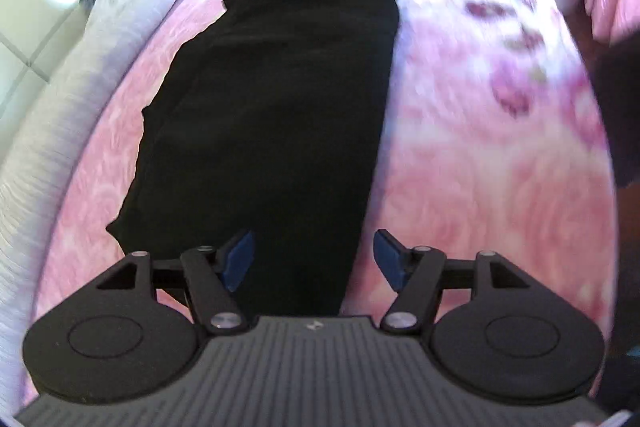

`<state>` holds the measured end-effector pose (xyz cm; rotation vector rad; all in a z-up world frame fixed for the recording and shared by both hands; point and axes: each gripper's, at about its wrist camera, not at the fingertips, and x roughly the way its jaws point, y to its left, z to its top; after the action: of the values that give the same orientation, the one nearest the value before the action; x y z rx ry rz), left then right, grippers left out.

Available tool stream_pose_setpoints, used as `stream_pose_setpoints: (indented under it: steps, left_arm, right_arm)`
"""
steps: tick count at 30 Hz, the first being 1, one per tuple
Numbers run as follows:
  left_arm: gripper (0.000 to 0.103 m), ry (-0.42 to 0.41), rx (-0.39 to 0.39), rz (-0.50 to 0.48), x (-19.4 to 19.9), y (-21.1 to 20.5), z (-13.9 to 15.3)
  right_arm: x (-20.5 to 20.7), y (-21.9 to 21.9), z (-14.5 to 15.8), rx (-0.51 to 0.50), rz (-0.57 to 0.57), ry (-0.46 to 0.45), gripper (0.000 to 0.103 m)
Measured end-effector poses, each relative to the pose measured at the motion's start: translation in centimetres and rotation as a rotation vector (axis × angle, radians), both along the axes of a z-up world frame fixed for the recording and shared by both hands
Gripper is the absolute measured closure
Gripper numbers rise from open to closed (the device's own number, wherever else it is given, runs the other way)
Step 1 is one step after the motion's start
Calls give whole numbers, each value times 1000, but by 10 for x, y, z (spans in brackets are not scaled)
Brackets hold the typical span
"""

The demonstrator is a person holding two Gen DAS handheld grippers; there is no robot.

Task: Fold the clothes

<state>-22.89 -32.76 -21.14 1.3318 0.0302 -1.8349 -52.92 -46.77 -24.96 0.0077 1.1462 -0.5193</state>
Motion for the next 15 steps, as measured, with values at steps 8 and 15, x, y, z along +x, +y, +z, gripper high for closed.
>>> stream_pose_setpoints:
  steps: [8,15]
  left_arm:
    - [41,-119,-193,57,6,23,-47]
    - [41,-236,-390,-3,-9,41,-74]
  right_arm:
    - [5,75,-70,-400,353,148,39]
    - [-10,94,-115,-692,465,112,39]
